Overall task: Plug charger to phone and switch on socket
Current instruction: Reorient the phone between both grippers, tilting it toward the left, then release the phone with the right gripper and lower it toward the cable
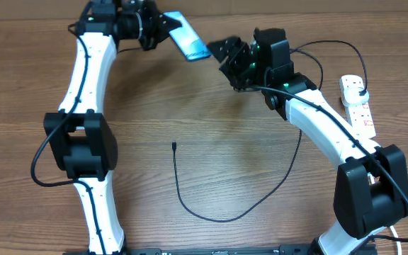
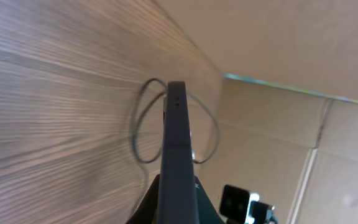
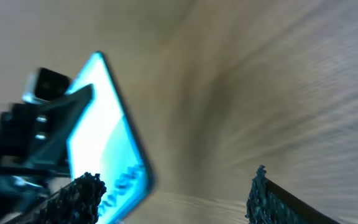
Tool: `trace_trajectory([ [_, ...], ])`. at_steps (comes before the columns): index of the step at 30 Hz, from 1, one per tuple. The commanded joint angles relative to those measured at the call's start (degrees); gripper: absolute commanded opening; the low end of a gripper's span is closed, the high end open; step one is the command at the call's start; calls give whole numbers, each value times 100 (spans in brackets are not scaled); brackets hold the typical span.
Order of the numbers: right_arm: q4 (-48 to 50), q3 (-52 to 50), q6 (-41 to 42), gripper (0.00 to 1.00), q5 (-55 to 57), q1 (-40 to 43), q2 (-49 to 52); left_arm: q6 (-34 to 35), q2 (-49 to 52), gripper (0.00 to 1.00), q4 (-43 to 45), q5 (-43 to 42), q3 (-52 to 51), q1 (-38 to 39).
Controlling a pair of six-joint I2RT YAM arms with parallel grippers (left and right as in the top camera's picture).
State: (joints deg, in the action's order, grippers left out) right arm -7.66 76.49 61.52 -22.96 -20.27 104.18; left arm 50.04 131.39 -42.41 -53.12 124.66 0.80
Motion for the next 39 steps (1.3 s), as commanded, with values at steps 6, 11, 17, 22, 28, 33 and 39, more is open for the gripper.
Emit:
trace_trajectory([
  [6, -1161, 50, -1971, 77, -74, -33, -195, -1340, -15, 4, -660, -411, 116, -586],
  [11, -1797, 50, -2758, 76, -111, -267, -184, -1432, -15, 4, -728, -702, 114, -828],
  [17, -2293, 50, -2907, 70, -107, -802, -28, -1432, -15, 4, -730, -800, 114, -881],
  [22, -2516, 50, -2898, 66, -116, -1193, 258, -1360, -15, 4, -723, -800, 111, -881],
  [28, -2592, 50, -2911, 61, -101, -1753, 640, -1362, -15, 4, -708, -800, 111, -903],
  [33, -2855, 271, -3123, 55, -96, -2026, 1115, -1362, -15, 4, -710, -804, 111, -903],
  [39, -3755, 1272, -3484, 54, 177, -2330, 1851, -1362, -15, 4, -710, -807, 111, -903],
])
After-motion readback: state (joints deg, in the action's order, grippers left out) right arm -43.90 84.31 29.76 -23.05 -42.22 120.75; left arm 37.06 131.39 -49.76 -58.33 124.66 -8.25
